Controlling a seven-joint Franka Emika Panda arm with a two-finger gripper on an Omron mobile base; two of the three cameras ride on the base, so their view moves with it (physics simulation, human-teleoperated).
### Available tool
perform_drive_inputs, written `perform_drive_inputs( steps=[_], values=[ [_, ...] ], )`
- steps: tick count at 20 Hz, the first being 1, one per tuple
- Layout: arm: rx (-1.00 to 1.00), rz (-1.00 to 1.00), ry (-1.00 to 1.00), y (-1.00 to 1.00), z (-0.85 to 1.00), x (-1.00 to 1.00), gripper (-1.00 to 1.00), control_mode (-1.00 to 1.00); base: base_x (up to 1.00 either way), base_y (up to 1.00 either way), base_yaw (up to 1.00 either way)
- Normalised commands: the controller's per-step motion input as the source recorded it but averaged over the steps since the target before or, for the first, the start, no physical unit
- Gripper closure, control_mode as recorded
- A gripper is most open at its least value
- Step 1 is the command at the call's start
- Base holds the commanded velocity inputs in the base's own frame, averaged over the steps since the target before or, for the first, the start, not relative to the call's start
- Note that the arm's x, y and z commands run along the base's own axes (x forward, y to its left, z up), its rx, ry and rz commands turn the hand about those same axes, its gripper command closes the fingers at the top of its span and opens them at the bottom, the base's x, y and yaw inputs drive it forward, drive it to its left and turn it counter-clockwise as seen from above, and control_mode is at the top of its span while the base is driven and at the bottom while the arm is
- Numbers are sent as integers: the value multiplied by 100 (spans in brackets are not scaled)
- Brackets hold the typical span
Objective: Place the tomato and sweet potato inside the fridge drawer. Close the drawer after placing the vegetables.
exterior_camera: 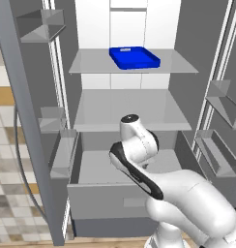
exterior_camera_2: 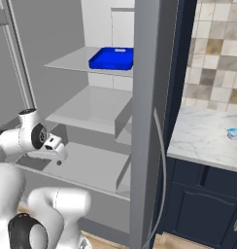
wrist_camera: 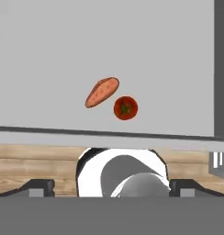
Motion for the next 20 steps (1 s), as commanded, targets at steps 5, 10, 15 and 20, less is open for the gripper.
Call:
perform_drive_inputs(
  steps=[5,10,15,20],
  values=[
    [-15,7,0,50,56,-62,-100,-100,0,0,0],
    [-16,4,1,36,1,-21,-100,-100,0,0,0],
    [-18,7,8,32,-57,0,-100,-100,0,0,0],
    [-15,13,12,30,-69,0,-100,-100,0,0,0]
  ],
)
